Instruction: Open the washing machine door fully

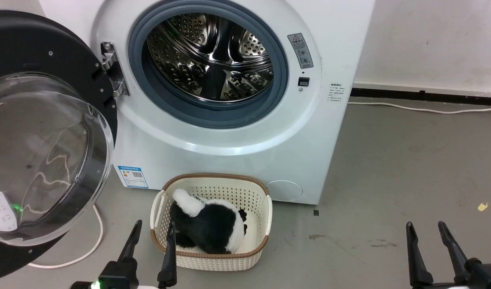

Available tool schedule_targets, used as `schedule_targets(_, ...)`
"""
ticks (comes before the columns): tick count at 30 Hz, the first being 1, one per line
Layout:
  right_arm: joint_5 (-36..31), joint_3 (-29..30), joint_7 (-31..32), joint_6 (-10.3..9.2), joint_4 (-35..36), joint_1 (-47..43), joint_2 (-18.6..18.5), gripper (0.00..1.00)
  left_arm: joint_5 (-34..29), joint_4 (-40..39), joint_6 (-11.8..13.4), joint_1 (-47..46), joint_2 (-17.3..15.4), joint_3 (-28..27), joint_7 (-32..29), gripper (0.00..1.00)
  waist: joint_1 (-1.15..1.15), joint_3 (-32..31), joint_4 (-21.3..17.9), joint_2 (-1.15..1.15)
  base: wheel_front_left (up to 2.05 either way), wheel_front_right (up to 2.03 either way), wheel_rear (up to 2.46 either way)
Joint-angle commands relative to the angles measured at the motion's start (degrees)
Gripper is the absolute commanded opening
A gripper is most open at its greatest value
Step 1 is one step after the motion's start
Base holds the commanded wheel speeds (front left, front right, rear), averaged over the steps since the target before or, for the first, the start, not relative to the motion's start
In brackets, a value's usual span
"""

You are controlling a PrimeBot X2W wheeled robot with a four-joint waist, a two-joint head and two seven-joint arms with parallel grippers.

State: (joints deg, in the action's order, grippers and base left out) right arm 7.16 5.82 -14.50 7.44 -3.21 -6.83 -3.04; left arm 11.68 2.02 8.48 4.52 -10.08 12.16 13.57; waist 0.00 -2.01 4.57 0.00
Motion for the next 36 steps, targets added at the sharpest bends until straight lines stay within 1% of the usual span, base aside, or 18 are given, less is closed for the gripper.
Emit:
schedule_targets(1,0.3,-0.1,-0.5,0.05,-0.2,-0.6,0.2,1.00,-0.4,0.1,0.3,0.3,-0.2,0.0,0.4,1.00,0.00,0.0,0.0,0.00,0.00,0.00,0.00)
schedule_targets(15,0.3,-0.4,-0.5,0.05,-0.6,-0.3,0.2,1.00,-0.1,0.6,1.0,0.0,-0.5,0.4,0.0,1.00,0.00,-0.2,0.3,0.00,0.00,0.00,0.00)
schedule_targets(16,0.1,-0.4,0.0,0.00,-0.4,0.0,0.0,0.00,0.0,0.5,0.7,0.0,-0.2,0.3,0.0,0.00,0.00,-0.2,0.3,0.00,0.00,0.00,0.00)
schedule_targets(36,-0.9,-1.1,2.0,0.01,0.1,0.9,0.0,0.00,-1.4,0.1,-0.5,-0.6,0.9,-1.4,-1.8,0.00,0.00,0.0,-0.3,0.00,0.00,0.00,0.00)
